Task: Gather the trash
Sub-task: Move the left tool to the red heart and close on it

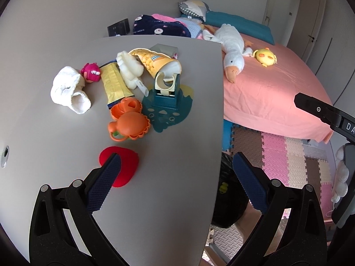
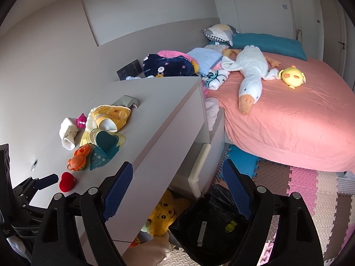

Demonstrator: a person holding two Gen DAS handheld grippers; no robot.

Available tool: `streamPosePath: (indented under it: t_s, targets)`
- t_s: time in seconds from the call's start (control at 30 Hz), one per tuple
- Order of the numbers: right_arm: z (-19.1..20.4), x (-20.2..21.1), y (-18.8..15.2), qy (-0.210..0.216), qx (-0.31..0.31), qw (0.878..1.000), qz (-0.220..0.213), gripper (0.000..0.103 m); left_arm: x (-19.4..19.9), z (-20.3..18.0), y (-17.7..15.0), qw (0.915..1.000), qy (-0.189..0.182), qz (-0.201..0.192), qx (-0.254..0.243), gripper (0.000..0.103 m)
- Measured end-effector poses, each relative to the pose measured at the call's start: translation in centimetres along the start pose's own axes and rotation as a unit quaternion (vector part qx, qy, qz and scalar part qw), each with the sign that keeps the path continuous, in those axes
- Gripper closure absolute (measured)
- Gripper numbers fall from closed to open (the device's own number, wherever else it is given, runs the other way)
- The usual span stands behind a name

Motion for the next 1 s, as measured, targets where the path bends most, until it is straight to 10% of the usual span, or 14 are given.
streamPosePath:
  t_s: [0.27, 1.0]
  targets:
    - [1.8, -2.1, 0.0, 0.004, 0.006, 1.0, 0.016, 0.02, -1.9, 3.3, -0.3, 0.9988, 0.034, 0.014, 0.033, 0.009]
    - [8.0, -9.0, 0.2, 0.046, 0.029, 0.997, 0.06, 0.02, -4.7, 7.9, -1.4, 0.997, 0.05, 0.029, 0.051, 0.055]
Point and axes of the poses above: each gripper's, at about its wrist camera, not at the fingertips, and x roughly against the way its jaws point, z to its left, y to its top, the point moved 3 cm from there along -x, roughly the way its jaws point, and after that the axes turned 15 degrees about y, right-handed, at the moved point
